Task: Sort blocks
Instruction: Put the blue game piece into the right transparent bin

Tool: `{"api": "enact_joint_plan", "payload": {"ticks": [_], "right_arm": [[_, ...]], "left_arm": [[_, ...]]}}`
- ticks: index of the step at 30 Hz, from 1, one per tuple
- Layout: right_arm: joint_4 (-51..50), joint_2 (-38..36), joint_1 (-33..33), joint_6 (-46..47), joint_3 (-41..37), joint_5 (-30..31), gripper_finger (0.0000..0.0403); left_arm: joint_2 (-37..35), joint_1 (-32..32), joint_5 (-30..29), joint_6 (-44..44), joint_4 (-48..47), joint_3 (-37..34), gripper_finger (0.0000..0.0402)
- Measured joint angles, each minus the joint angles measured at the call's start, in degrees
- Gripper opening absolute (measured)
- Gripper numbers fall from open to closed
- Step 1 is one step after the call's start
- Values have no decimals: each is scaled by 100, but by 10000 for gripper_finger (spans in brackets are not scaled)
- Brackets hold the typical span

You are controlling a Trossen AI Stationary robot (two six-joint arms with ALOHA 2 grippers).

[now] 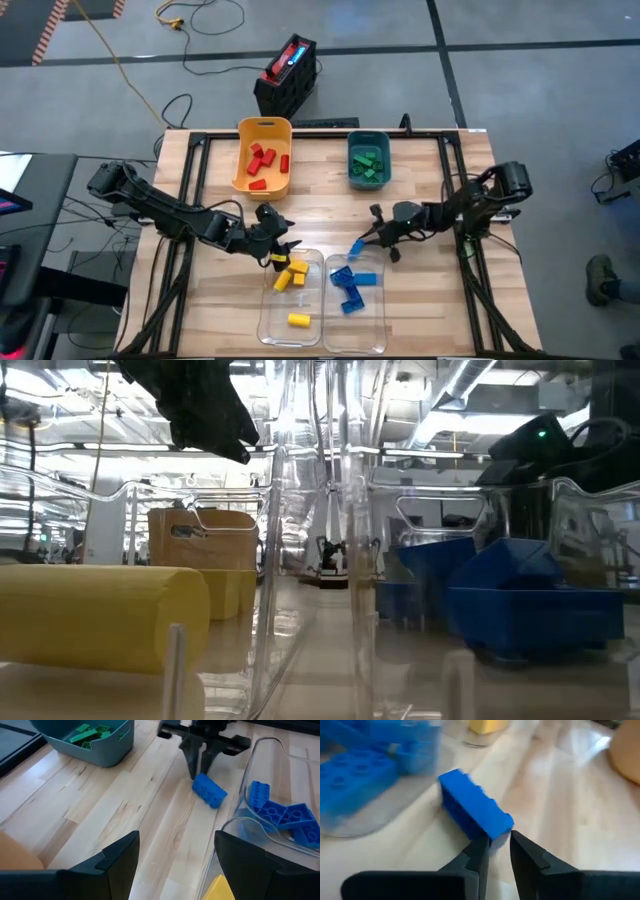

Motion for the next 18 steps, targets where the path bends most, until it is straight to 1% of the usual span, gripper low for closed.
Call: {"api": "enact_joint_plan", "payload": {"ticks": [8, 12, 13, 16, 18], "right_arm": [[-246, -437, -431, -290, 0, 2, 92], [-831, -828, -498, -308, -2, -17, 92], [-868, -961, -539, -331, -2, -116, 94], [-1064, -1264, -708, -322, 63, -509, 113], [-1619, -1316, -905, -271, 248, -665, 141]], "left_arm": [[0, 0, 8, 0, -59, 0, 251], [0, 1, 15, -7, -132, 0, 251], [0, 0, 18, -5, -137, 0, 251], [0, 28, 30, 16, -131, 0, 251], [0, 69, 34, -12, -132, 0, 251]]}}
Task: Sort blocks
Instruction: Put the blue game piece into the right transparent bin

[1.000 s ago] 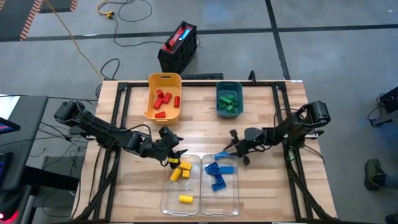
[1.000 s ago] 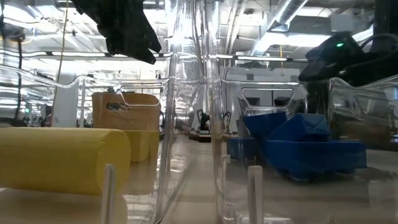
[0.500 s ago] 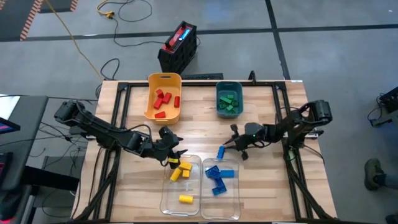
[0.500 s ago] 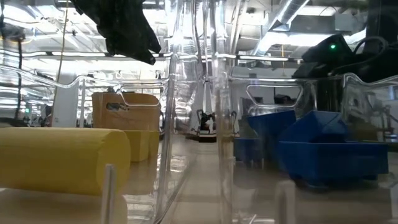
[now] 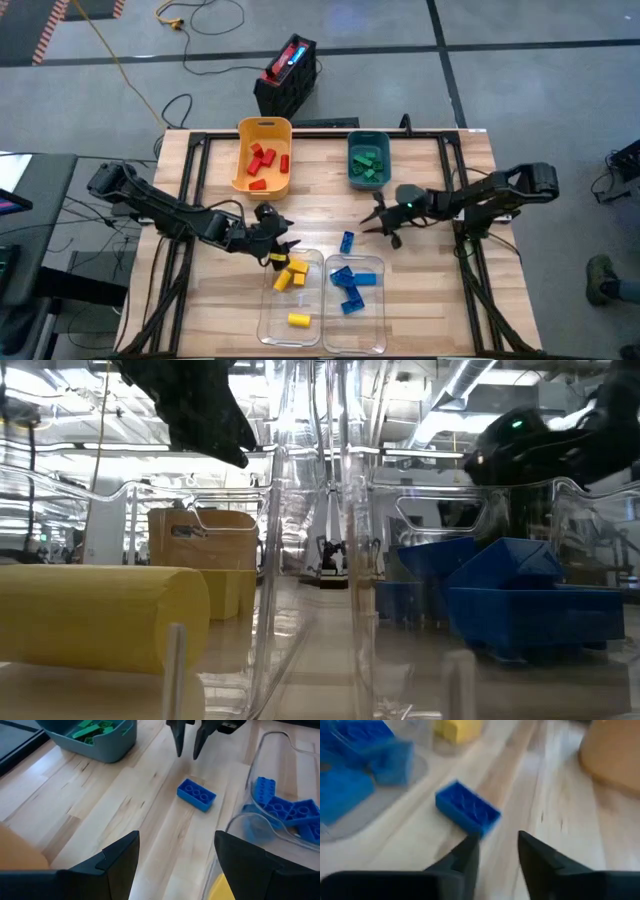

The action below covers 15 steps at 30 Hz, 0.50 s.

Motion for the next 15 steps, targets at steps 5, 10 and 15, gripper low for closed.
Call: {"api": "enact_joint_plan", "payload": {"ticks": [5, 10, 15], "right_arm": [[-153, 337, -644, 140, 410, -1543, 237], [604, 965, -727, 172, 592, -1844, 282], [424, 1553, -412, -127, 957, -1850, 285]], "left_arm": [[0, 246, 312, -45, 40, 0, 251], [0, 431, 552, -56, 28, 21, 251], [-2, 429, 557, -40, -282, 295, 251]]}}
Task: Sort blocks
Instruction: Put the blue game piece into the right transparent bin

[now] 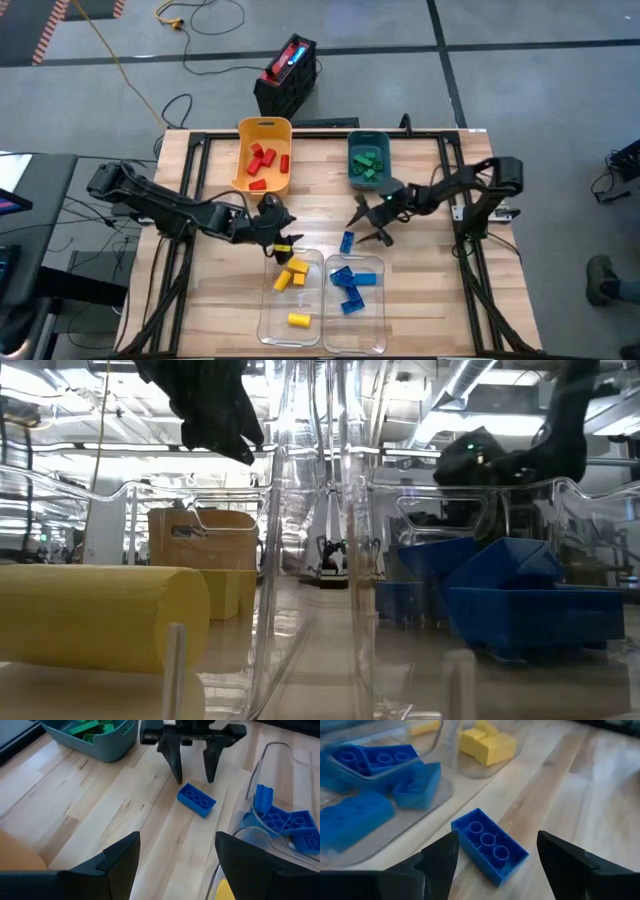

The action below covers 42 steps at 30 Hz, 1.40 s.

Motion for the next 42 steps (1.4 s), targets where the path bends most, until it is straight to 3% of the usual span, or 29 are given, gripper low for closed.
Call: {"api": "enact_joint_plan", "payload": {"ticks": [12, 21, 28, 33, 42], "right_arm": [[-1776, 220, 10, -759, 793, 70, 285], [-1635, 853, 58, -864, 1014, -44, 286], [-1617, 832, 72, -1041, 1009, -46, 278], [-1650, 832, 77, -1060, 1009, -59, 242], [-1715, 756, -31, -1057, 1006, -6, 134]], "left_arm": [[0, -2, 2, -208, -814, 341, 251], [0, -7, 4, -170, -826, 341, 251], [0, -7, 7, -188, -1032, 341, 251], [0, -7, 7, -186, -1070, 341, 251], [0, -7, 8, -189, -1073, 341, 251]]}}
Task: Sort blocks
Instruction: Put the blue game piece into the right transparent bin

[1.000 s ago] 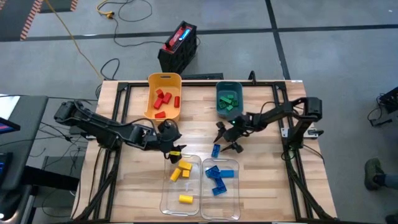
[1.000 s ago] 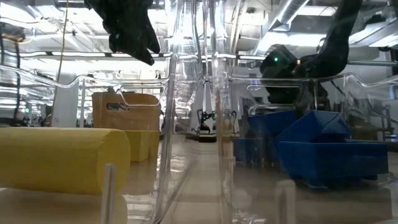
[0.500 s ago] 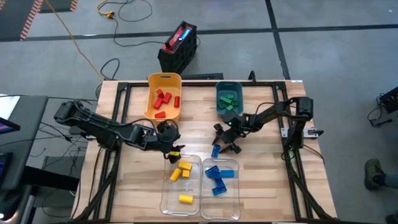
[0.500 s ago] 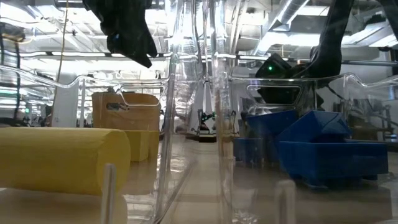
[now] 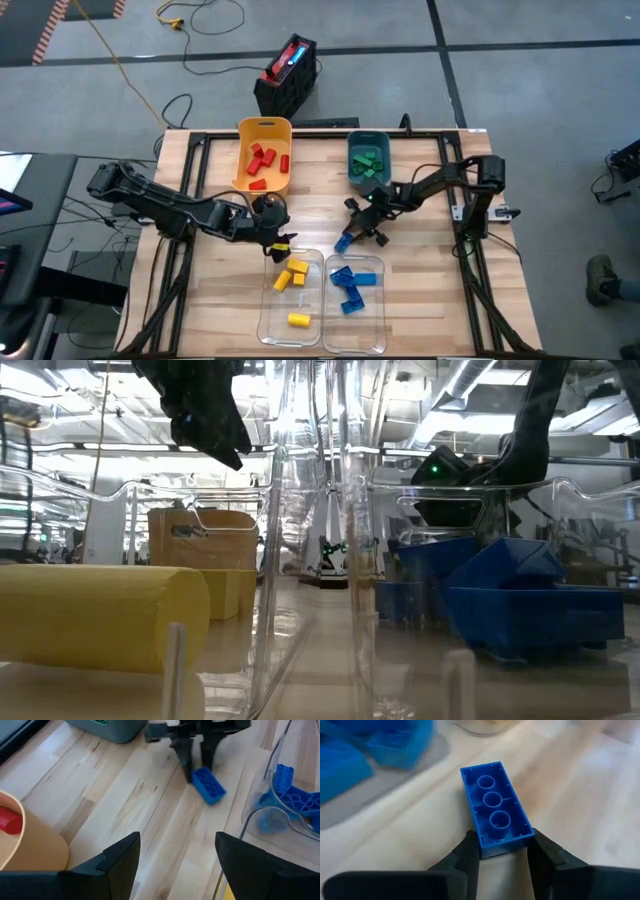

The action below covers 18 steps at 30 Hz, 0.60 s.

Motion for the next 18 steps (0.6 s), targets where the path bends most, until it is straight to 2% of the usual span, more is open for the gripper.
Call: {"api": "enact_joint_plan", "payload": {"ticks": [3, 8, 18], "right_arm": [[-141, -158, -137, 23, -4, 70, 121], [-531, -683, -319, 28, -6, 64, 131], [-1101, -2335, -251, 41, -4, 459, 133]], "left_arm": [[0, -4, 0, -17, -3, 0, 251], [0, -4, 13, -57, -23, -1, 251], [0, -4, 20, -75, -7, 0, 251]]}}
